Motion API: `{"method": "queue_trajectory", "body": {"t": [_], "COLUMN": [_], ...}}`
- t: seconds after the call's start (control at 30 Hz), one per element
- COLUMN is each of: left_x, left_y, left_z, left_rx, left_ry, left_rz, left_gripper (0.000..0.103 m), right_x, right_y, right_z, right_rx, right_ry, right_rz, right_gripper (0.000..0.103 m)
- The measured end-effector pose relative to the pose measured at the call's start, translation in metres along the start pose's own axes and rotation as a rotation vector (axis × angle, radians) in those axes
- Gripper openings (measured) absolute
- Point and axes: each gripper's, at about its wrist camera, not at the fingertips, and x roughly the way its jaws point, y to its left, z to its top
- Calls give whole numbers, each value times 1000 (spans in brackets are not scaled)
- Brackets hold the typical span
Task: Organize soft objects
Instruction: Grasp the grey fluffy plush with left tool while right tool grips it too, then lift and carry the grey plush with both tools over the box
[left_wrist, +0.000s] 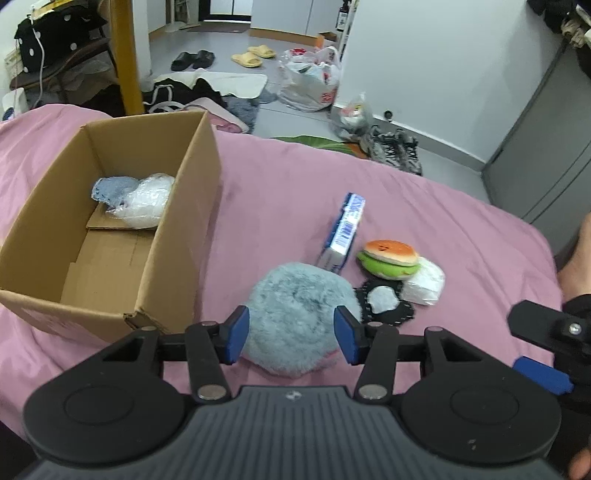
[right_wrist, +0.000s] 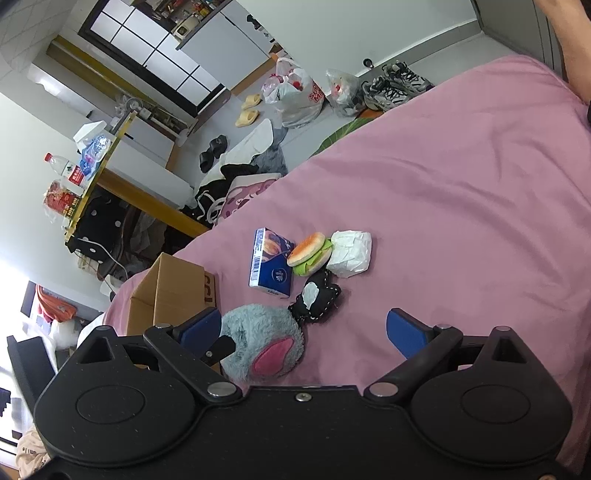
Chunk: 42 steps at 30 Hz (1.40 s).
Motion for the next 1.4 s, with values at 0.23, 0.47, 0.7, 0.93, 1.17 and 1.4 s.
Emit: {"method": "queue_trajectory", "body": {"t": [0.23,0.47,0.7,0.93,1.17,1.4], "left_x": [16,26,29,24,12,-15], "left_y": [10,19,28,33,35,35], "left_z": [3,5,6,4,4,12], "left_rx": [-55,-129,-202,-230,-237,-229], "left_ry": [22,63,83,97,95,57], "left_rz": [21,-9,-36,-67,-82,-92], "left_gripper": [49,39,29,26,26,25], "right_x": [21,46,72,93,76,49], "right_y": [-2,-8,-11,-10,6,24], "right_z": [-2,-7,-19,-34,-33,-33], "right_rx": [48,145,234,297,228,168], "right_ry": [38,74,126,166,139,87], "right_rz": [25,61,105,138,155,162], "right_gripper": [88,75,67,43,26,26]}}
